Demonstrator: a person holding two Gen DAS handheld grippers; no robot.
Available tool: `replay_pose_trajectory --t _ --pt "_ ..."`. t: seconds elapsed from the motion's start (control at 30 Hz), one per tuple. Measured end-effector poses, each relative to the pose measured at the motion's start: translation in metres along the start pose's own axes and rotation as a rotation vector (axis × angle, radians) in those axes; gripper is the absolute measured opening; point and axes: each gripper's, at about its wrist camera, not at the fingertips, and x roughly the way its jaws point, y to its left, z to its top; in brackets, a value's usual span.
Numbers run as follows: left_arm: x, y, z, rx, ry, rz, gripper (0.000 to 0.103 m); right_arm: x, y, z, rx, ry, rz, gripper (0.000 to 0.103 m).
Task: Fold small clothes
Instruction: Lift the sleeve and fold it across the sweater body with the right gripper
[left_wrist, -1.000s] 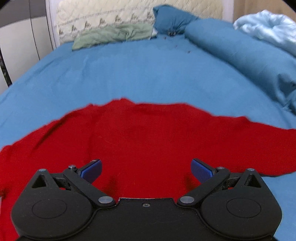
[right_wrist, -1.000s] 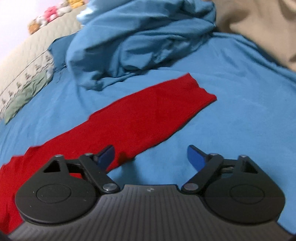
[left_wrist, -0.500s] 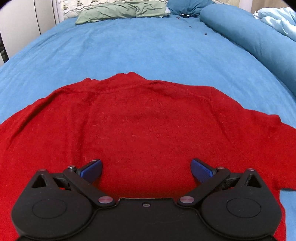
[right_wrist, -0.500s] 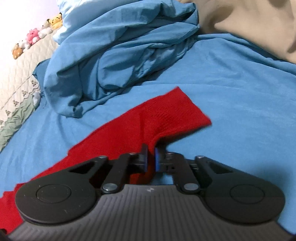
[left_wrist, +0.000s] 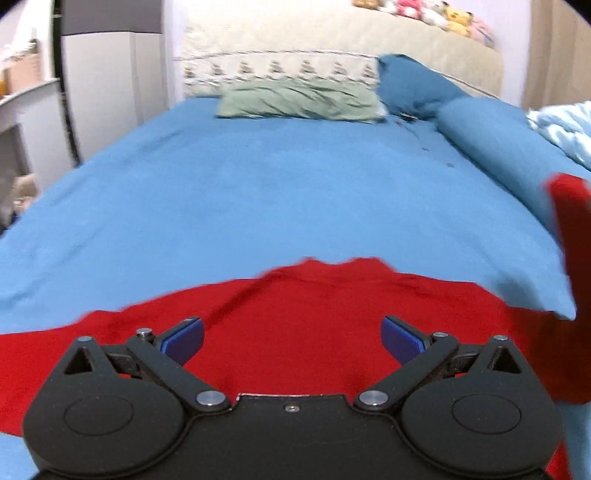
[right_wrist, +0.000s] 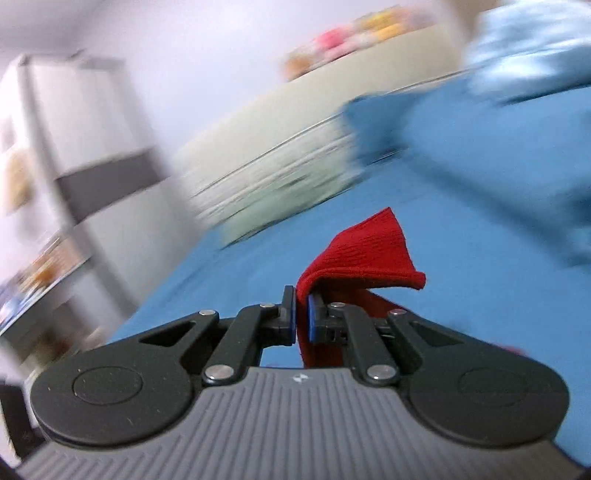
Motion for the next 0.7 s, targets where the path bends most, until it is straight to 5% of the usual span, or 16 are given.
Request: replay_pose_trajectory --t 0.1,0.23,0.37,0.4,0.53,0.7 --pt "-0.003 0.036 -0.012 -0.022 0.007 0.044 0.103 0.058 0.065 -0.062 -0.095 0.155 0.097 0.021" --pt "0.007 0.075 -0.038 -0.073 0.071 0.046 0.103 0.108 0.105 -0.157 -0.173 0.354 0.086 0.021" --pt "0.006 0.092 -0.053 -0.086 0.088 0.016 0.103 0.107 0.11 -0.191 -0.222 0.354 0.067 0.024" --pt "0.002 0.092 -0.054 -0.084 0.083 0.005 0.103 0.103 0.109 -0.19 -0.229 0.353 0.07 0.029" --pt "-0.004 0.078 -0.055 -0.051 0.057 -0.076 0.103 0.081 0.115 -0.182 -0.34 0.339 0.078 0.087" --pt "0.003 0.018 -0.046 0.096 0.021 -0.186 0.103 0.037 0.087 -0.166 -0.438 0.338 0.009 0.096"
